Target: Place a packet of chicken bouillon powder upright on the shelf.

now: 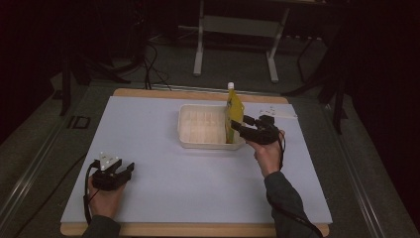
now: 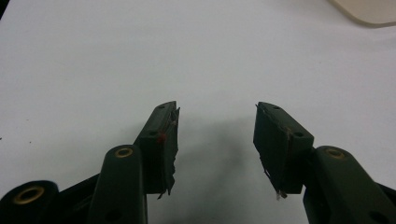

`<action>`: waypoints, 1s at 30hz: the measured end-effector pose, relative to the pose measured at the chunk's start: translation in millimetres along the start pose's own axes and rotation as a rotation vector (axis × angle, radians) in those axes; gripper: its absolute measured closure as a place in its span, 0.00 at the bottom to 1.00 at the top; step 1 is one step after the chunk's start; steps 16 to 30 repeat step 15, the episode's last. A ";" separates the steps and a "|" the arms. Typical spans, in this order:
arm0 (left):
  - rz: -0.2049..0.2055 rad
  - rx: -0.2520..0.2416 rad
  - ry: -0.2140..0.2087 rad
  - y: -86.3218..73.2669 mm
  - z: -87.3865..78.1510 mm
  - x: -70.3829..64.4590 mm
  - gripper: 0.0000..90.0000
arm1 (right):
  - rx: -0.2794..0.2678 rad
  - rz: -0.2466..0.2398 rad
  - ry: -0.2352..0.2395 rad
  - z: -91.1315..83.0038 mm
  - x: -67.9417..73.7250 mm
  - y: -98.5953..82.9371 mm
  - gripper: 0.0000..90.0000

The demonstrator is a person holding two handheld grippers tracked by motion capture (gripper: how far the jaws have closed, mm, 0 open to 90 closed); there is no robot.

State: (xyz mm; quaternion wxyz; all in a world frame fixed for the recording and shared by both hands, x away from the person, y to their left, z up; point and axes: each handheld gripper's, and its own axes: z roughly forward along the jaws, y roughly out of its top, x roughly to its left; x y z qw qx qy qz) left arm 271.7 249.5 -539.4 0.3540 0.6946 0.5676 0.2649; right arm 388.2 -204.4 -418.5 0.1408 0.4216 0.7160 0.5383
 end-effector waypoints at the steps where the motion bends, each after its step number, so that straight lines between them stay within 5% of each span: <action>1: -0.001 0.000 0.000 0.0 0.1 0.0 0.55 | 0.002 0.000 0.005 -2.0 0.5 -2.2 0.41; 14: -0.012 0.012 0.028 0.4 1.2 0.0 0.54 | 0.055 0.016 0.022 -16.5 -1.3 -32.3 0.41; 30: -0.012 0.012 0.028 0.4 1.2 0.0 0.53 | 0.055 0.016 0.022 -16.5 -1.3 -32.3 0.41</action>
